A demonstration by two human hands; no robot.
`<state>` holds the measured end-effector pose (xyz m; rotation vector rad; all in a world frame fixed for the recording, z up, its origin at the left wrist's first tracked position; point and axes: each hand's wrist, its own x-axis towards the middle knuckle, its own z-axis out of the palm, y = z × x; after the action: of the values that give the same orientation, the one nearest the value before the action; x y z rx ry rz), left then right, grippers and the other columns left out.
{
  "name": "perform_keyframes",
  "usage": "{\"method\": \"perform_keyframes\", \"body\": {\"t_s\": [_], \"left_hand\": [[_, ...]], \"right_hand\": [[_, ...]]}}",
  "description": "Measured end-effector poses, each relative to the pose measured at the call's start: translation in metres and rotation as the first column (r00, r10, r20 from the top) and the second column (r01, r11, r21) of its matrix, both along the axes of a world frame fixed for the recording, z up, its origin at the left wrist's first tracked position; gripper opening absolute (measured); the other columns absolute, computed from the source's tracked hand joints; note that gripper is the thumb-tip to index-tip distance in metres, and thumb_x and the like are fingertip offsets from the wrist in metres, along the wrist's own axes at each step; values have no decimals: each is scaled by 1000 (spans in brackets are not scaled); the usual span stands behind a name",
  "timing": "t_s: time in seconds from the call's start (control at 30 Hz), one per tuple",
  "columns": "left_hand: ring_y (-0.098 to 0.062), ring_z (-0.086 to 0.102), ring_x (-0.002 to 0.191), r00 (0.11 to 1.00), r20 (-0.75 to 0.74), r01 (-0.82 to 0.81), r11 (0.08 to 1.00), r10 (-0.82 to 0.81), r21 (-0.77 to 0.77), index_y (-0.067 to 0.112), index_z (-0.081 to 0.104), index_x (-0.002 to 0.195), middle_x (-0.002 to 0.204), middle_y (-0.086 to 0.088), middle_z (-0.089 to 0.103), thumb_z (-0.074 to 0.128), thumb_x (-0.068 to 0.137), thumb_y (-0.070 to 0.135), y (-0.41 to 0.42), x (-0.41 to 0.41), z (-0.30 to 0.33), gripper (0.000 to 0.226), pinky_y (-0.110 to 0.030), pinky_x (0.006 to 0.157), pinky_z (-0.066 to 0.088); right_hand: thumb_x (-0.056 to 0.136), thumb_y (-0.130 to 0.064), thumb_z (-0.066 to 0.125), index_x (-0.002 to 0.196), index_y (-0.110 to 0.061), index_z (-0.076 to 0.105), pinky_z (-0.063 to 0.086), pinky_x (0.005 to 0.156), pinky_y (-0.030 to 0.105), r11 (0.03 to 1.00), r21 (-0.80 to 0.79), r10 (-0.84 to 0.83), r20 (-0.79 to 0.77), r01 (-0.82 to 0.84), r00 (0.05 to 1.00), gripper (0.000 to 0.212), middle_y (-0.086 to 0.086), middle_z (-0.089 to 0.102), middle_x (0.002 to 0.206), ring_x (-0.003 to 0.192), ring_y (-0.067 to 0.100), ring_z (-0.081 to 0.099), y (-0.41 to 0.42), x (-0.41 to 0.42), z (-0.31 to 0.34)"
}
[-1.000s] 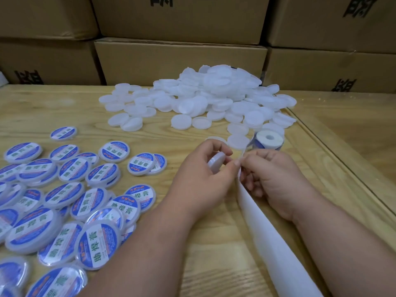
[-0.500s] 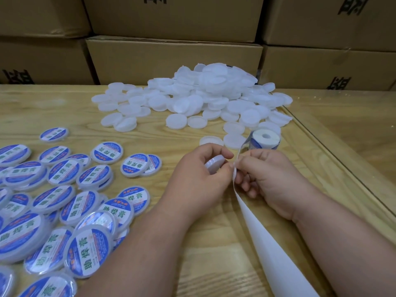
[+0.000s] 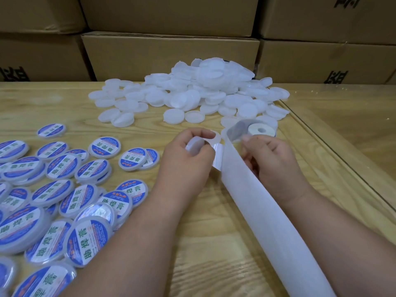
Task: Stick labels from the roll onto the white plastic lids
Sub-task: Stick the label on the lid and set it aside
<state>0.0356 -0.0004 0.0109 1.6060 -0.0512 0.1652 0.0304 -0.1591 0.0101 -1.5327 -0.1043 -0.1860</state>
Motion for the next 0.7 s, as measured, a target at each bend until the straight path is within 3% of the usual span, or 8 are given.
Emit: {"method": "perform_keyframes", "body": {"t_s": [0.07, 0.13, 0.23, 0.33, 0.47, 0.57, 0.7], "left_hand": [[-13, 52, 59, 999, 10, 31, 999, -31, 27, 39, 70, 88, 70, 3, 62, 55, 78, 16, -1, -1, -1, 29, -20, 49, 43], [-13, 50, 58, 1000, 14, 17, 1000, -17, 24, 38, 71, 87, 68, 3, 61, 55, 77, 16, -2, -1, -2, 29, -20, 48, 42], [-11, 52, 59, 998, -11, -70, 996, 70, -63, 35, 71, 86, 70, 4, 63, 55, 77, 13, -1, 0, -1, 29, -20, 47, 42], [-6, 52, 52, 985, -51, -171, 973, 165, -155, 35, 72, 83, 63, 13, 62, 53, 70, 18, 2, 2, 2, 29, -15, 44, 41], [-8, 52, 51, 982, -81, -185, 964, 172, -192, 36, 72, 79, 57, 12, 58, 53, 69, 20, 4, 5, 4, 27, -18, 46, 43], [-8, 53, 51, 985, -88, -158, 976, 146, -150, 34, 72, 82, 58, 11, 59, 53, 66, 21, 3, 4, 3, 28, -18, 46, 43], [-9, 50, 51, 992, -72, -106, 988, 99, -110, 34, 72, 82, 58, 8, 58, 52, 66, 21, 1, 3, 3, 28, -17, 45, 41]], "right_hand": [[82, -41, 67, 58, -14, 51, 34, 45, 18, 994, -108, 27, 18, -25, 999, 39, -6, 43, 49, 44, 9, 37, 5, -2, 2], [80, -33, 68, 61, -15, 55, 32, 49, 17, 981, -194, 5, 25, 0, 1000, 29, -8, 42, 53, 50, 7, 35, 6, -2, 3], [77, -22, 66, 62, -15, 57, 32, 50, 22, 985, -169, -21, -30, 15, 999, 19, 0, 43, 57, 53, 12, 36, 3, 0, 3], [74, -20, 63, 61, -18, 55, 30, 45, 18, 989, -145, -31, -32, 26, 999, 16, -4, 40, 54, 49, 9, 33, 0, 0, 2], [86, 1, 68, 79, -20, 61, 41, 57, 15, 989, -134, -39, 132, 56, 990, 23, -10, 54, 67, 58, 7, 46, 6, 3, -5], [82, -8, 65, 84, -37, 65, 42, 59, 23, 980, -162, -73, 231, 112, 970, 29, -4, 56, 81, 60, 20, 42, 11, 5, -8], [85, 2, 66, 87, -38, 65, 41, 70, 14, 929, -277, -107, 432, 244, 896, 40, -2, 52, 82, 60, 11, 45, 9, 7, -6]]}}
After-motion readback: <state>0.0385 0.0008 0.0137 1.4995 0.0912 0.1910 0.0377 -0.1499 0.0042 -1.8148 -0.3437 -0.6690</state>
